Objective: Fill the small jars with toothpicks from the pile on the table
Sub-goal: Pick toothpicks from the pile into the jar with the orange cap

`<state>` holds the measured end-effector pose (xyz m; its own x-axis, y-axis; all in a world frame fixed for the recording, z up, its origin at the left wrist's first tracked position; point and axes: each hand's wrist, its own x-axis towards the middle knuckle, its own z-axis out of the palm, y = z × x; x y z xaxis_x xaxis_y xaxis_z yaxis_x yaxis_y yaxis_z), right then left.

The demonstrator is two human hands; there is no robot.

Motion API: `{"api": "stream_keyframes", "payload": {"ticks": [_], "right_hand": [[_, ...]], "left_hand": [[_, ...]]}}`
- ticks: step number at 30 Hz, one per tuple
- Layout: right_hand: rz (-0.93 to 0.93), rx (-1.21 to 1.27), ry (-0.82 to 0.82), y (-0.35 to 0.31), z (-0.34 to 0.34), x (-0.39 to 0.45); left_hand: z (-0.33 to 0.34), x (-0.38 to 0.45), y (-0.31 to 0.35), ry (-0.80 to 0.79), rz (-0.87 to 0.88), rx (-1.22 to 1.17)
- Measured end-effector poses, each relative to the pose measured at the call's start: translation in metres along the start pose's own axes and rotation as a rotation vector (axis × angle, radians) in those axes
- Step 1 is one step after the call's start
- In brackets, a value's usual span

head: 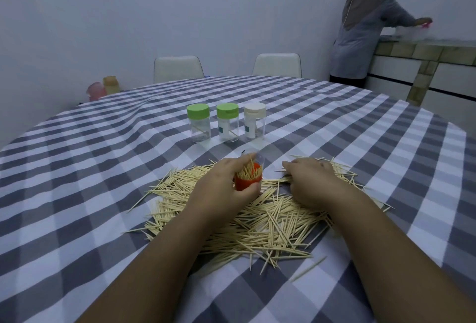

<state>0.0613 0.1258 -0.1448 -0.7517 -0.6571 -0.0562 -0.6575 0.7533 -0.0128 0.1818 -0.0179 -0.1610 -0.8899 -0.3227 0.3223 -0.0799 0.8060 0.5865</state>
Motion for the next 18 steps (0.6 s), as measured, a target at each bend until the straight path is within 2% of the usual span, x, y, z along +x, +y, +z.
{"api": "stream_keyframes", "payload": {"ticks": [5,12,14,18], "right_hand": [[-0.056,-0.137,0.212,-0.002,0.013,0.011],[-0.042,-0.045,0.254,-0.008,0.011,0.009],[-0.032,0.033,0.253,-0.010,0.007,0.008],[0.010,0.356,0.246,-0.014,-0.003,0.007]], "left_hand": [[0.000,0.000,-0.001,0.010,0.004,-0.001],[0.003,0.000,-0.004,0.039,-0.021,-0.016],[0.003,0.001,-0.005,0.049,-0.031,-0.015],[0.004,0.001,-0.005,0.048,-0.037,-0.017]]}}
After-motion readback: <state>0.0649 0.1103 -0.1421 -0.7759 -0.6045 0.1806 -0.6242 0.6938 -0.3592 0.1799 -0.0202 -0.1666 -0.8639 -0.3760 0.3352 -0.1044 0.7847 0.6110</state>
